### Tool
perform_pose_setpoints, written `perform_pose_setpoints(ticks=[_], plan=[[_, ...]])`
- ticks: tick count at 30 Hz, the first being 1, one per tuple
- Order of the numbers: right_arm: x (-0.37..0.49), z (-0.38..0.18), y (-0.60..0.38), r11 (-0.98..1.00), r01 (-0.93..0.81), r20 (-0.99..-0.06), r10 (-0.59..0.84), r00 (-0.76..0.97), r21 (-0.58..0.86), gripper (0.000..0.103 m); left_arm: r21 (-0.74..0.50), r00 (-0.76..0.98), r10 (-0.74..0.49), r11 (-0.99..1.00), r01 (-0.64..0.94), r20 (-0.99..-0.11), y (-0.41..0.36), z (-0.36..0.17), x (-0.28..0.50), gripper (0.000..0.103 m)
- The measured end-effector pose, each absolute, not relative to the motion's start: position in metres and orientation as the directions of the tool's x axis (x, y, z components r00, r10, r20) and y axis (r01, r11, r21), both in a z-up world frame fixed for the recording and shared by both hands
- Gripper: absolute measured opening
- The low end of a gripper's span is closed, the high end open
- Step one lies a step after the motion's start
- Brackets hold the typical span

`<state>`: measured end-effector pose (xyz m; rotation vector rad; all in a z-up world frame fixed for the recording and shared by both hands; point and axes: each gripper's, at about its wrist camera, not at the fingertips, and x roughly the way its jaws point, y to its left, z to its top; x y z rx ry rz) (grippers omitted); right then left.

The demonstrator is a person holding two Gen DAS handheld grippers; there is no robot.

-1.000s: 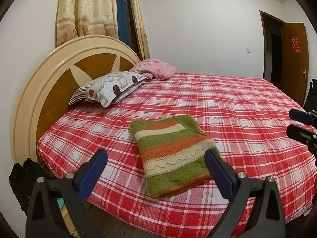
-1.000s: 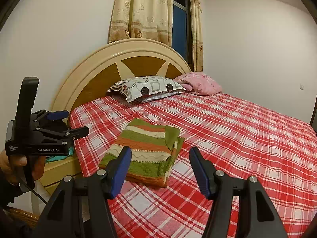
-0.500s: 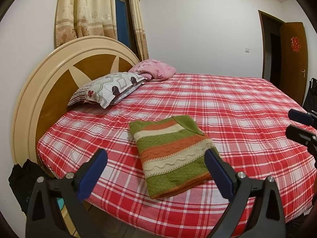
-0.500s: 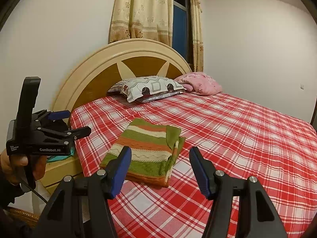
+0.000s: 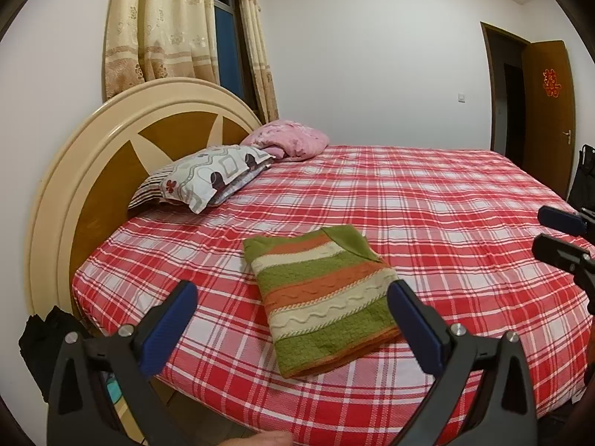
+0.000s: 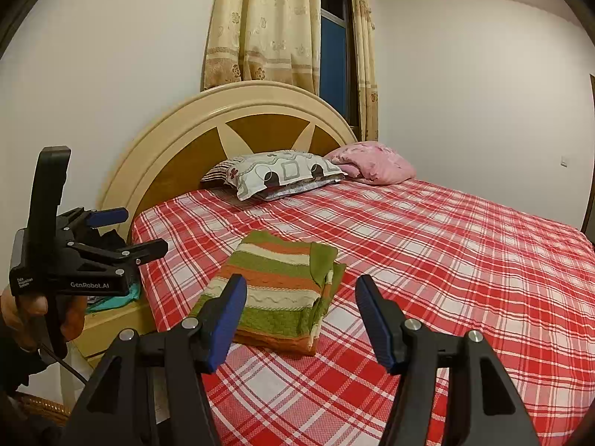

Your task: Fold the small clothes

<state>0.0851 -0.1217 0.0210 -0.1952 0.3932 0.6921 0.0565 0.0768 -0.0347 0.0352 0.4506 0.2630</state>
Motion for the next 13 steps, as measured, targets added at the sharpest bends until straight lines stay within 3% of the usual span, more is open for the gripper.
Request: perform_pose_setpoints(ticks=[13], plan=[[0.0825, 0.011, -0.1146, 0.742, -0.668, -0.443, 0.584, 0.68, -0.048, 0.062, 0.077, 0.868, 0.258, 0.965, -0.25, -0.425, 0.0788, -0.0425, 0.0585, 0.103]])
